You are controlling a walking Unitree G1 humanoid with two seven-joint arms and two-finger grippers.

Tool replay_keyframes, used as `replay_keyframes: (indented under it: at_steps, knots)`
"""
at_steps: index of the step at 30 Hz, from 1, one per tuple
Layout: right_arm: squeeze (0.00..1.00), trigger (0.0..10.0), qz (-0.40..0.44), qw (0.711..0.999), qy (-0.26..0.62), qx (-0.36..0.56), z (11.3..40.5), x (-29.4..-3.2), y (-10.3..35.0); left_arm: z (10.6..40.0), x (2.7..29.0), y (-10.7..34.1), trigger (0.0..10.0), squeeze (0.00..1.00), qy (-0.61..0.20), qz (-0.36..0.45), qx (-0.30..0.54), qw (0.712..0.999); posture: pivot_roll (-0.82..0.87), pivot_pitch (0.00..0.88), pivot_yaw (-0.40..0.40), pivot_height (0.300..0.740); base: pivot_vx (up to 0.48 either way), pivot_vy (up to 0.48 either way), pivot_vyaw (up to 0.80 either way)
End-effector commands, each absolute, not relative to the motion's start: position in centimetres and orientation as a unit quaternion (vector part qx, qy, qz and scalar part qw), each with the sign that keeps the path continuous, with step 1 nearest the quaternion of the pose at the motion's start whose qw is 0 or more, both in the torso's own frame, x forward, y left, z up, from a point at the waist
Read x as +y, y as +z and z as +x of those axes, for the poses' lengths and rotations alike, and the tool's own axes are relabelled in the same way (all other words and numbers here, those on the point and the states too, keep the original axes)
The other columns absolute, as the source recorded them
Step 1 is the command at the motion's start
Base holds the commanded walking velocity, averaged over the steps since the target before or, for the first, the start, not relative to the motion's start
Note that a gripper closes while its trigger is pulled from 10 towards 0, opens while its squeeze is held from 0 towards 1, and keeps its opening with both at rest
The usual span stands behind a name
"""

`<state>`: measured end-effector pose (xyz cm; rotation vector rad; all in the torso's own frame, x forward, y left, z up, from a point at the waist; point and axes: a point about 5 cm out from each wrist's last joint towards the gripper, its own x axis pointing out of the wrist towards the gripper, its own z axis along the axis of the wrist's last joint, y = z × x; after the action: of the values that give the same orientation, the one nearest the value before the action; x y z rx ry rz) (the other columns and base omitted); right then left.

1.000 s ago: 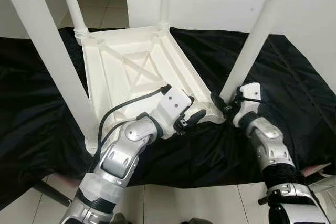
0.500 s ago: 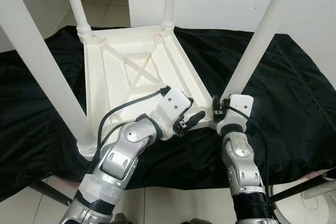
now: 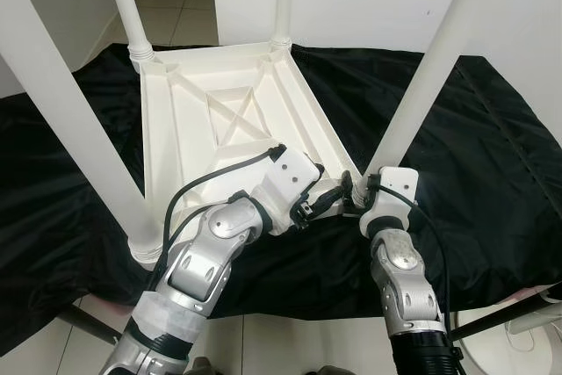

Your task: Building children table

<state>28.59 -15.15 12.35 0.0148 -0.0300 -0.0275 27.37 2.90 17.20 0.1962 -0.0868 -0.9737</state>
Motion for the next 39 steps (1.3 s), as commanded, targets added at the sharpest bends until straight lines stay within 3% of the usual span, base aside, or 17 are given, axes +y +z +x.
replay_keyframes:
  at_steps: [1, 7, 9, 11, 16, 25, 26, 27, 28, 29, 38, 39]
  knots:
    - [0.00, 10.0, 0.014, 1.000, 0.007, -0.013, 28.3, -15.8, 12.3, 27.3, 2.8, 17.5, 10.0, 0.00, -0.467, 0.096, -0.048, 0.878, -0.04, 0.000, -0.010, 0.740, 0.000, 0.000, 0.00]
    - [0.00, 10.0, 0.007, 0.998, 0.066, -0.022, 28.3, -16.4, 12.7, 27.3, 2.8, 17.5, 10.0, 0.00, -0.468, 0.096, -0.047, 0.878, -0.04, 0.000, -0.010, 0.740, 0.000, 0.000, 0.00]
    - [0.00, 10.0, -0.017, 0.989, 0.142, -0.026, 28.7, -17.1, 13.1, 27.2, 2.7, 17.4, 10.0, 0.00, -0.471, 0.099, -0.046, 0.875, -0.05, 0.000, -0.007, 0.740, 0.000, 0.000, 0.00]
    - [0.00, 10.0, -0.017, 0.989, 0.142, -0.026, 28.7, -17.1, 13.1, 27.2, 2.7, 17.4, 10.0, 0.00, -0.471, 0.099, -0.046, 0.875, -0.05, 0.000, -0.007, 0.740, 0.000, 0.000, 0.00]
    - [0.00, 10.0, -0.059, 0.969, 0.238, -0.009, 29.9, -18.2, 13.2, 27.3, 2.6, 17.3, 10.0, 0.00, -0.477, 0.103, -0.045, 0.872, -0.05, 0.000, -0.004, 0.740, 0.000, 0.000, 0.00]
    - [0.00, 10.0, -0.097, 0.954, 0.284, 0.007, 31.6, -18.6, 13.5, 27.6, 2.5, 17.4, 10.0, 0.00, -0.477, 0.104, -0.048, 0.872, -0.04, 0.000, -0.011, 0.740, 0.000, 0.000, 0.00]
    - [0.00, 4.7, -0.108, 0.951, 0.291, 0.011, 32.2, -18.8, 13.7, 27.6, 2.5, 17.6, 10.0, 0.00, -0.475, 0.105, -0.050, 0.872, -0.03, 0.000, -0.018, 0.740, 0.000, 0.000, 0.00]
    - [0.00, 2.0, -0.116, 0.948, 0.296, 0.013, 32.7, -19.0, 13.9, 27.7, 2.6, 17.7, 10.0, 0.00, -0.473, 0.106, -0.052, 0.873, -0.02, 0.000, -0.021, 0.740, 0.000, 0.000, 0.00]
    - [0.00, 2.0, -0.116, 0.948, 0.296, 0.013, 32.7, -19.0, 13.9, 27.7, 2.6, 17.7, 10.0, 0.00, -0.473, 0.106, -0.052, 0.873, -0.02, 0.000, -0.021, 0.740, 0.000, 0.000, 0.00]
    - [0.00, 0.0, -0.119, 0.946, 0.302, 0.016, 33.0, -19.1, 14.0, 27.8, 2.7, 17.8, 10.0, 0.00, -0.470, 0.107, -0.053, 0.875, -0.01, 0.000, -0.026, 0.740, 0.000, 0.000, 0.00]
    - [0.00, 0.0, -0.115, 0.936, 0.333, 0.032, 33.1, -19.3, 13.5, 27.8, 3.0, 17.9, 10.0, 0.00, -0.462, 0.109, -0.054, 0.878, -0.01, 0.000, -0.030, 0.740, 0.000, 0.000, 0.00]
    - [0.00, 3.1, -0.106, 0.937, 0.332, 0.034, 32.9, -19.3, 13.3, 27.8, 3.0, 17.9, 10.0, 0.00, -0.462, 0.109, -0.054, 0.878, -0.01, 0.000, -0.031, 0.740, 0.000, 0.000, 0.00]
